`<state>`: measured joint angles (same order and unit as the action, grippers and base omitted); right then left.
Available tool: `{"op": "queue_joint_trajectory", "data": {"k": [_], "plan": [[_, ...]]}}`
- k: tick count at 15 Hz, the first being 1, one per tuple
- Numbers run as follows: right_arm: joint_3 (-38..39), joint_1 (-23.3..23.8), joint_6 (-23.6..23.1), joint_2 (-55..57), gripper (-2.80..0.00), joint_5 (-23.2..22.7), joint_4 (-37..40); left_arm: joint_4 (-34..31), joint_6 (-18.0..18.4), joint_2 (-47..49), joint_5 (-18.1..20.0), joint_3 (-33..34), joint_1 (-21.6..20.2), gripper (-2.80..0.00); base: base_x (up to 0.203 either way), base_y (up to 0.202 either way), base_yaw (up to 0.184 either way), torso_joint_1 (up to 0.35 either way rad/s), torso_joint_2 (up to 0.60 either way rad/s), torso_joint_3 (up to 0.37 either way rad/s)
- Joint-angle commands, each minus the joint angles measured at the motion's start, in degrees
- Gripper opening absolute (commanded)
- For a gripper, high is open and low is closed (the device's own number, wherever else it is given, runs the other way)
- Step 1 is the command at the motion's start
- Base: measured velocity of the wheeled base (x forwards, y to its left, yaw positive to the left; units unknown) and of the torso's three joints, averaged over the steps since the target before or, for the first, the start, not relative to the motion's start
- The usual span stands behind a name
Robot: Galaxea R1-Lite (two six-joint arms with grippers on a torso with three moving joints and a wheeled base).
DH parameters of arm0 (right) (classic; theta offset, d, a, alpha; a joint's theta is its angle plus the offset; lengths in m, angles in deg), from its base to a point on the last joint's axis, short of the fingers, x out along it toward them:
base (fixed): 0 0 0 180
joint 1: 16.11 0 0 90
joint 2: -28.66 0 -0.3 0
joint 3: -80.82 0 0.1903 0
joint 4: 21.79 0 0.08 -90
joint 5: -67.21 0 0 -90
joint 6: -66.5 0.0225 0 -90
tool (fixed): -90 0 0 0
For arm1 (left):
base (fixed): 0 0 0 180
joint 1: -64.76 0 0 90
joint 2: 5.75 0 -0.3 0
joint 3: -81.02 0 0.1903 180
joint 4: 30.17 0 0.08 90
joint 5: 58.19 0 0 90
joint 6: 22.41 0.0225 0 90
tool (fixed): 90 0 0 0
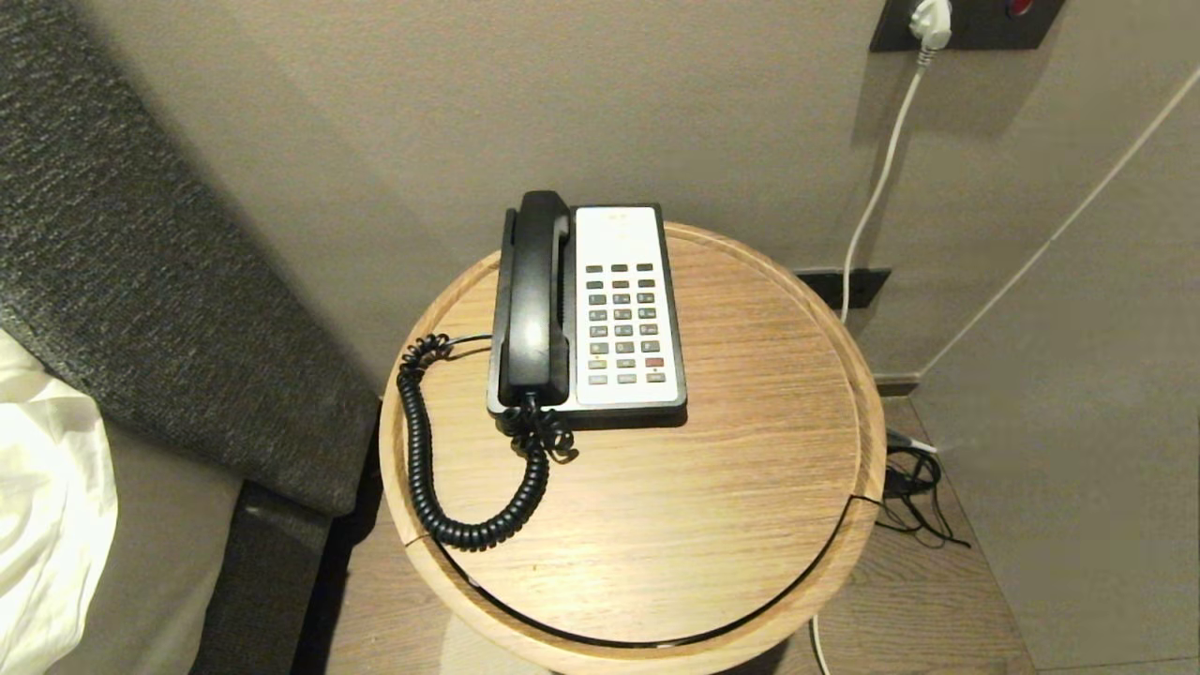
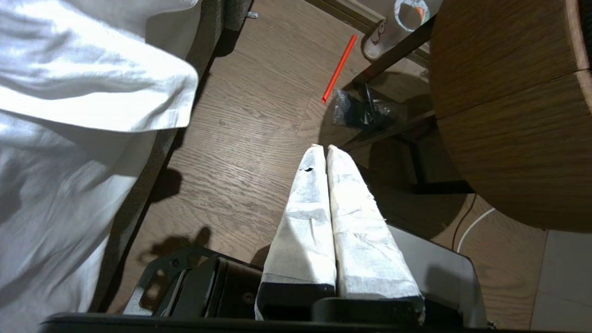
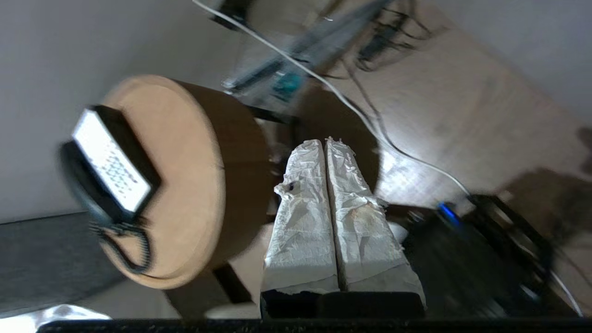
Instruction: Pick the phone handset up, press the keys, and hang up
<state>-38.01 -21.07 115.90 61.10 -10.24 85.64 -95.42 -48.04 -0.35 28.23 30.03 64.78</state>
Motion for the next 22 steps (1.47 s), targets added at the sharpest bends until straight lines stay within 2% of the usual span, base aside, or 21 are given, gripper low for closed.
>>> {"op": "queue_joint_trajectory", "data": {"k": [1, 3, 5, 8, 9, 11, 13, 15, 17, 18, 20, 22], "plan": [[5.3, 1.8, -0.1, -11.2, -2.80, -0.2, 2.5, -0.2, -0.1, -2.5, -0.1, 1.1, 0.0, -2.80, 0.000, 0.000, 0.000, 0.000, 0.00, 0.000], [9.7, 3.8, -1.4, -15.9, -2.80, -0.4, 3.4, -0.2, 0.9, -3.5, -0.1, 2.0, 0.0, -2.80, 0.000, 0.000, 0.000, 0.000, 0.00, 0.000], [12.4, 6.7, -5.1, -19.6, -2.80, -1.6, 3.6, -0.2, 1.6, -4.2, -0.2, 2.9, 0.0, -2.80, 0.000, 0.000, 0.000, 0.000, 0.00, 0.000], [19.0, 6.1, -8.1, -22.8, -2.80, -3.0, 3.5, 1.1, 5.2, -5.3, -0.1, 6.1, 0.0, -2.80, 0.000, 0.000, 0.000, 0.000, 0.00, 0.000], [23.5, 5.9, -11.4, -25.1, -2.80, -3.9, 2.1, 3.2, 6.0, -5.3, 0.5, 7.1, 0.0, -2.80, 0.000, 0.000, 0.000, 0.000, 0.00, 0.000], [34.5, 5.6, -19.4, -28.9, -2.80, -6.5, -4.5, 11.7, 9.0, -5.3, 2.2, 11.5, 0.0, -2.80, 0.000, 0.000, 0.000, 0.000, 0.00, 0.000], [46.0, 5.4, -23.3, -30.0, -2.80, -9.8, -16.1, 24.0, 14.0, -5.3, 2.7, 17.8, 0.0, -2.80, 0.000, 0.000, 0.000, 0.000, 0.00, 0.000], [60.1, 5.4, -26.6, -30.4, -2.80, -10.7, -34.9, 32.6, 20.0, -5.3, 2.2, 22.9, 0.0, -2.80, 0.000, 0.000, 0.000, 0.000, 0.00, 0.000], [75.6, 5.3, -31.2, -30.6, -2.80, -10.3, -55.3, 33.5, 21.7, -5.2, 1.9, 23.2, 0.0, -2.80, 0.000, 0.000, 0.000, 0.000, 0.00, 0.000], [81.8, 5.3, -33.4, -30.7, -2.80, -10.4, -63.1, 33.4, 23.3, -5.3, 2.1, 23.3, 0.0, -2.80, 0.000, 0.000, 0.000, 0.000, 0.00, 0.000], [91.2, 5.3, -40.0, -30.8, -2.80, -10.8, -76.4, 33.6, 24.3, -5.3, 2.8, 24.2, 0.1, -2.80, 0.000, 0.000, 0.000, 0.000, 0.00, 0.000], [95.3, 5.3, -48.3, -30.8, -2.80, -11.7, -84.2, 33.5, 25.9, -5.3, 2.9, 24.2, 0.0, -2.80, 0.000, 0.000, 0.000, 0.000, 0.00, 0.000]]}}
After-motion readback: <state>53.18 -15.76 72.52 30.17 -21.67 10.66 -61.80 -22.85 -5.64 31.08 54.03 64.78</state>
